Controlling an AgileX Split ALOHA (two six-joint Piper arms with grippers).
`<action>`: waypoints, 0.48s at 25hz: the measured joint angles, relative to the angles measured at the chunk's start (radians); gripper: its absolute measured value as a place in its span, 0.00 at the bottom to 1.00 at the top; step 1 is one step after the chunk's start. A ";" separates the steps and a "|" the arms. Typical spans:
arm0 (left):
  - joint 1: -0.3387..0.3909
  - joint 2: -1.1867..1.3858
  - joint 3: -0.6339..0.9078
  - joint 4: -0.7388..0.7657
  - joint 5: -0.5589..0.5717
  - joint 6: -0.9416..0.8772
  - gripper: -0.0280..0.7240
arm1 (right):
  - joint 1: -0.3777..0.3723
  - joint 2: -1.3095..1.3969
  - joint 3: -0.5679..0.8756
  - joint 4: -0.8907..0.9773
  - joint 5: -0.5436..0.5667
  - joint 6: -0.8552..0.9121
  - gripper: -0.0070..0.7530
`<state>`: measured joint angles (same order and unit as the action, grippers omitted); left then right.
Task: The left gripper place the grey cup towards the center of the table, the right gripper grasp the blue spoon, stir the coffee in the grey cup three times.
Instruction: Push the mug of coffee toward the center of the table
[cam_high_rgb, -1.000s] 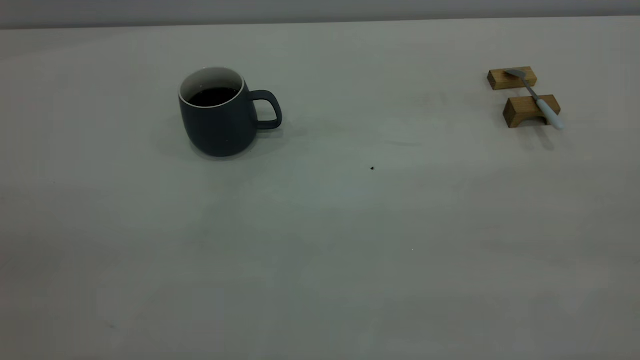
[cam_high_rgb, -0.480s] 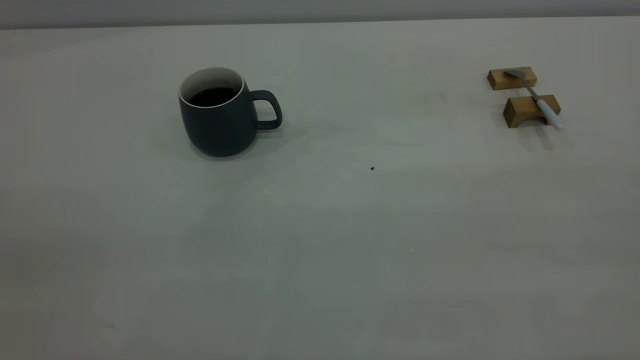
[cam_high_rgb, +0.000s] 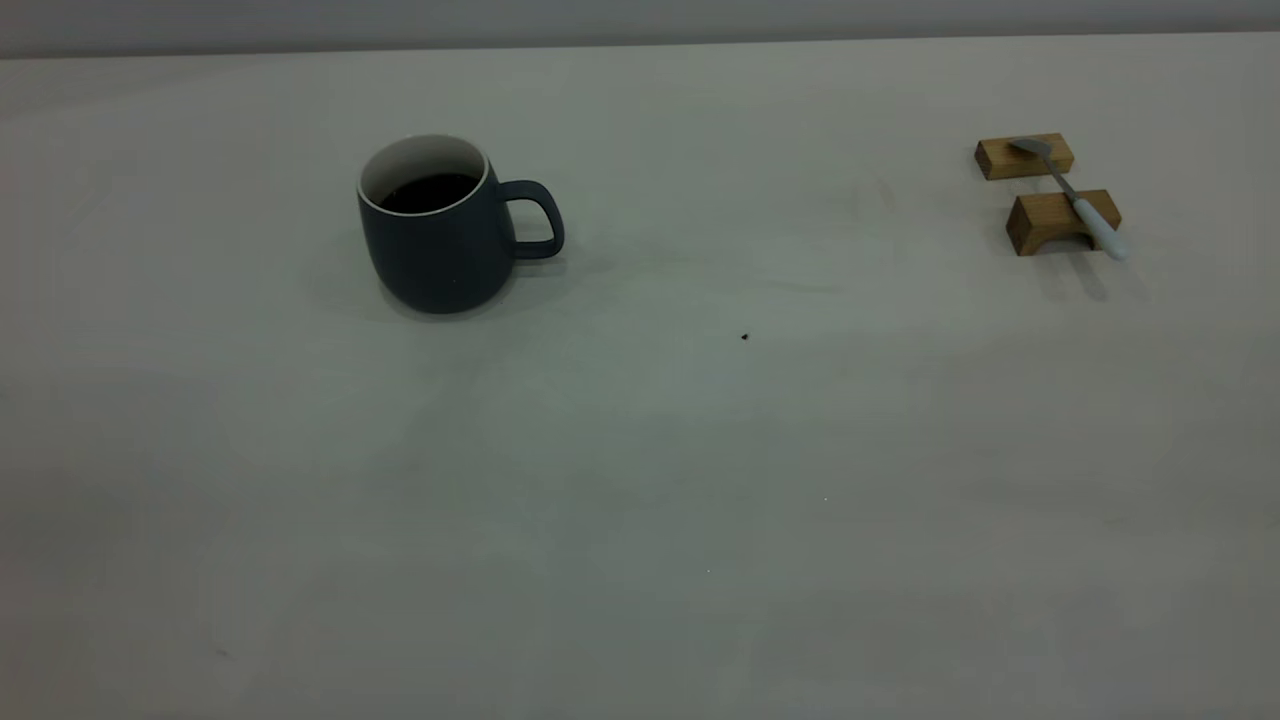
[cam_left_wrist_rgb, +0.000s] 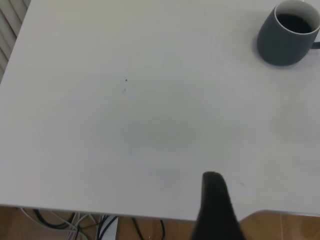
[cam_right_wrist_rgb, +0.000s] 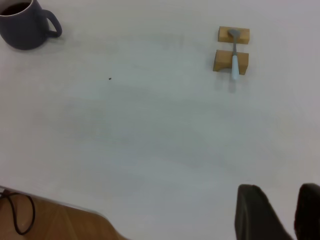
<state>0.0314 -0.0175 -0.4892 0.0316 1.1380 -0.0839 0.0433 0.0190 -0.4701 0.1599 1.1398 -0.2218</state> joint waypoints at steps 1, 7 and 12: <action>0.000 0.000 0.000 0.000 0.000 0.000 0.82 | 0.000 0.000 0.000 0.000 0.000 0.000 0.32; 0.000 0.090 -0.028 -0.001 -0.002 0.000 0.82 | 0.000 0.000 0.000 0.000 0.000 0.000 0.32; 0.000 0.326 -0.126 -0.012 -0.054 0.017 0.82 | 0.000 0.000 0.000 0.000 0.000 0.000 0.32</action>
<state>0.0314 0.3090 -0.6154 0.0199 1.0837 -0.0669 0.0433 0.0190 -0.4701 0.1599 1.1398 -0.2218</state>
